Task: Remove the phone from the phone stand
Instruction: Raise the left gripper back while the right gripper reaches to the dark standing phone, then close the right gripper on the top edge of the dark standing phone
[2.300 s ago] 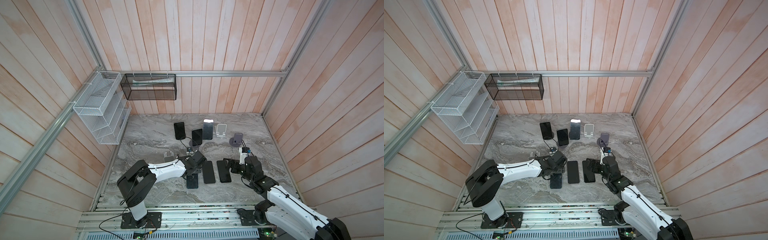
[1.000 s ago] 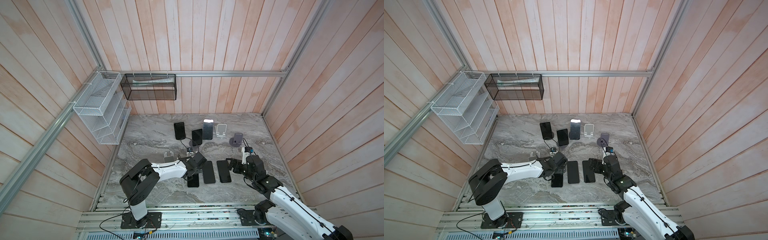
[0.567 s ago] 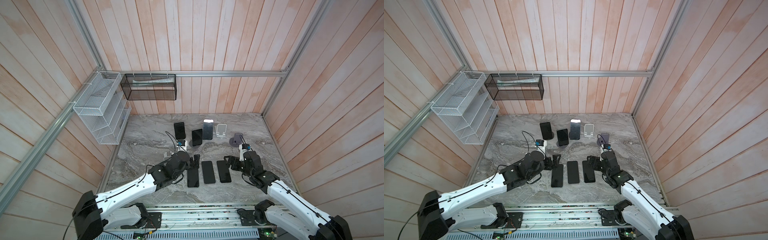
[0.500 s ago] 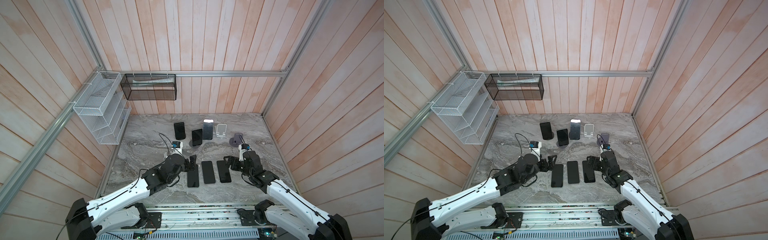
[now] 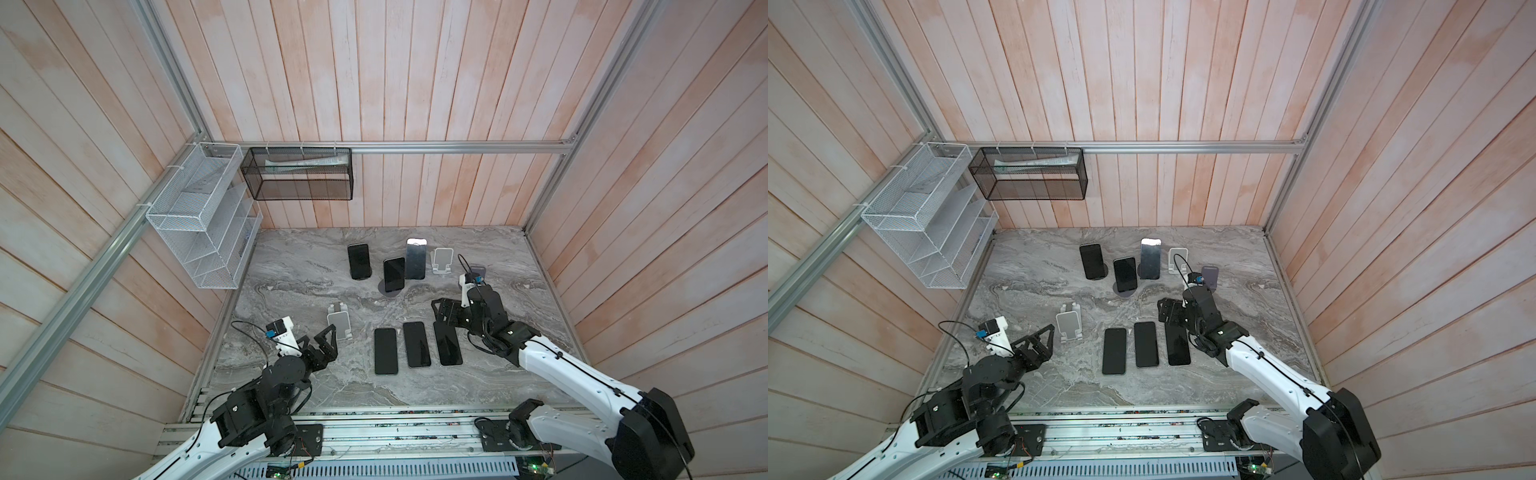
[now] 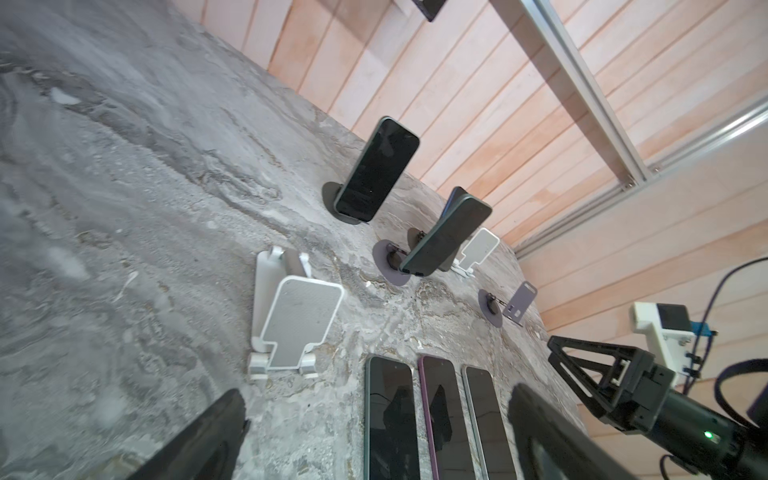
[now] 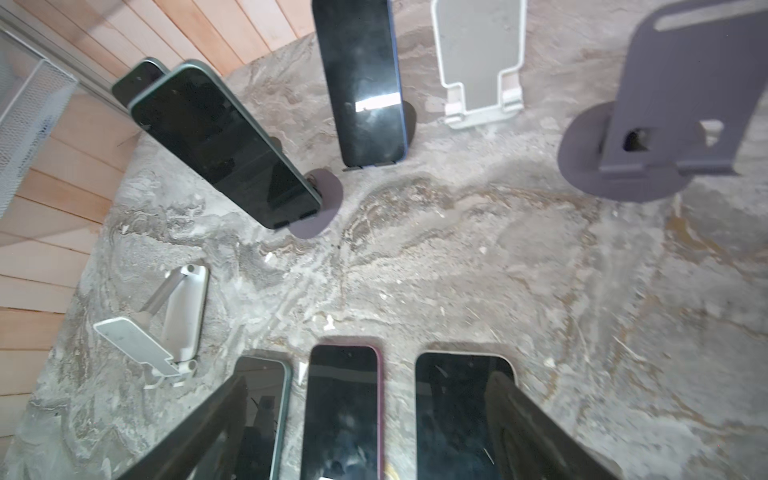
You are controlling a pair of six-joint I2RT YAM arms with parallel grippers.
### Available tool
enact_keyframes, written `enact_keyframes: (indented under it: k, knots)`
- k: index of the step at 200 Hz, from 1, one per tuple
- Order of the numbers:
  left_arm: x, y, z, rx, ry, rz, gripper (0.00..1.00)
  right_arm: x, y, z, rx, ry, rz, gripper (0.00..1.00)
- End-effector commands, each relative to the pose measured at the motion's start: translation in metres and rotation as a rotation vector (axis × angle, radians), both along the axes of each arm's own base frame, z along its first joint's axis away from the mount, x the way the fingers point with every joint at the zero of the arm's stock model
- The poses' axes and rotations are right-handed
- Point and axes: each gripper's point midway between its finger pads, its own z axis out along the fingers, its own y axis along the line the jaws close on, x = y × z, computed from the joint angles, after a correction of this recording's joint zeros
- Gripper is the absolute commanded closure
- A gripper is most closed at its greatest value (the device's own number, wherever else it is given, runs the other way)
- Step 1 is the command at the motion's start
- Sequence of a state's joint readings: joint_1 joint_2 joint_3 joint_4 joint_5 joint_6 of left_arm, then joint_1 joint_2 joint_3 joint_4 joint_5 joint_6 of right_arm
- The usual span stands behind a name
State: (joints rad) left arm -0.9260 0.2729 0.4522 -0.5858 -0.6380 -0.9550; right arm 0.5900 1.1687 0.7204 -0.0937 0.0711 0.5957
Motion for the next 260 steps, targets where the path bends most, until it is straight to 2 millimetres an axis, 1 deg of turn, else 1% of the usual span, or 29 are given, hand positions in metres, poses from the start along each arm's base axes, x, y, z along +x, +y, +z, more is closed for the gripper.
enact_keyframes:
  k: [1,22,28,39,54,73,94,111,132,164,203,235,260]
  knots:
    - [-0.008,0.023,-0.027,0.010,0.090,0.098,0.00,0.020,0.013,0.015,-0.053,-0.042,-0.006,0.10]
    - [-0.011,0.018,-0.034,0.001,0.120,0.068,0.00,0.040,0.029,0.025,-0.128,-0.061,-0.001,0.09]
    - [-0.011,0.018,-0.037,0.000,0.129,0.070,0.00,0.046,0.034,0.031,-0.139,-0.072,-0.002,0.08]
    - [-0.012,0.015,-0.041,-0.016,0.151,0.068,0.00,0.057,0.040,0.037,-0.160,-0.082,-0.003,0.05]
    - [-0.014,0.008,-0.047,-0.046,0.182,0.043,0.00,0.073,0.048,0.043,-0.175,-0.093,-0.016,0.02]
    - [-0.016,-0.001,-0.057,-0.056,0.216,0.009,0.00,0.089,0.067,0.053,-0.191,-0.110,0.027,0.02]
    - [-0.017,-0.003,-0.066,-0.045,0.234,0.002,0.00,0.101,0.088,0.062,-0.212,-0.133,0.070,0.02]
    - [-0.018,-0.005,-0.066,-0.053,0.242,-0.010,0.00,0.109,0.105,0.063,-0.226,-0.155,0.131,0.02]
    - [-0.018,-0.007,-0.068,-0.056,0.242,-0.022,0.00,0.117,0.119,0.064,-0.251,-0.179,0.181,0.02]
    - [-0.019,-0.006,-0.067,-0.042,0.242,-0.025,0.00,0.129,0.129,0.067,-0.272,-0.185,0.205,0.02]
    - [-0.019,-0.005,-0.066,-0.036,0.232,-0.023,0.00,0.135,0.140,0.056,-0.296,-0.153,0.239,0.02]
    - [-0.018,-0.005,-0.068,-0.034,0.232,-0.023,0.00,0.138,0.139,0.047,-0.293,-0.134,0.214,0.02]
    - [-0.018,-0.006,-0.065,-0.037,0.226,-0.025,0.00,0.138,0.141,0.039,-0.284,-0.119,0.199,0.02]
